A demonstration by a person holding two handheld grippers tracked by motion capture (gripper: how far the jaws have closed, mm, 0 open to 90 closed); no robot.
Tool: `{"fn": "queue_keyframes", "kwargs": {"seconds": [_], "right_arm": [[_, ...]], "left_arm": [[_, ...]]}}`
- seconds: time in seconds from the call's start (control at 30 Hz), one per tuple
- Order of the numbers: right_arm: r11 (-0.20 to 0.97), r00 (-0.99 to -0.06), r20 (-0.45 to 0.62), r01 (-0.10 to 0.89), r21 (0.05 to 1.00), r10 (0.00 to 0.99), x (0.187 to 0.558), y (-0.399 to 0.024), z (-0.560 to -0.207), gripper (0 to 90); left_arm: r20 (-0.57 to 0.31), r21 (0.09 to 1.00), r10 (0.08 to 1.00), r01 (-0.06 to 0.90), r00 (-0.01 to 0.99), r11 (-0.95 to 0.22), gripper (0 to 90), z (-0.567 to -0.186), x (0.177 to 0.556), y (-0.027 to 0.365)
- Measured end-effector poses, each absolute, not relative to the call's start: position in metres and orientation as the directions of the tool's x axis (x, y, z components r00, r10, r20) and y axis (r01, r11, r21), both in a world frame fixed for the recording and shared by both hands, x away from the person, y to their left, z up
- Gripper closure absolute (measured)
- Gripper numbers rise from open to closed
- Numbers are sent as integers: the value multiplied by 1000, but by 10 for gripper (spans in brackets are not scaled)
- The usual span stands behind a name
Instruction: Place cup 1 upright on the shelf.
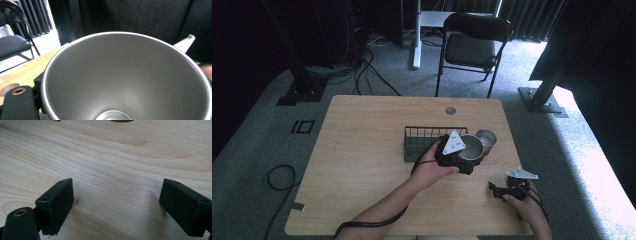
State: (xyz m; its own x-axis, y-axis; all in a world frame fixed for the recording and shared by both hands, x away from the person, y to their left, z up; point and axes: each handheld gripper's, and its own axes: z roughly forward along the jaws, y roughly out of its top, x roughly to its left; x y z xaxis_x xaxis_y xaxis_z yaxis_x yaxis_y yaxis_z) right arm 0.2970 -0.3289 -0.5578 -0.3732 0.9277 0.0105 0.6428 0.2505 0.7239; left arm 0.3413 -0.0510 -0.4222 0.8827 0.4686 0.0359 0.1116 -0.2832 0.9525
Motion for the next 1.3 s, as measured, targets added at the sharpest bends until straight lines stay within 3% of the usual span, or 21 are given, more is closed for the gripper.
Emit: {"fn": "queue_keyframes", "kwargs": {"seconds": [0.5, 1.3], "right_arm": [[251, -374, 10, 643, 724, 928, 297, -329, -558, 118], [251, -374, 10, 642, 724, 927, 297, -329, -558, 118]], "left_arm": [[33, 967, 539, 108, 842, -229, 133, -399, 357, -28], [6, 970, 762, 181, 647, -162, 133, -400, 399, 27]]}}
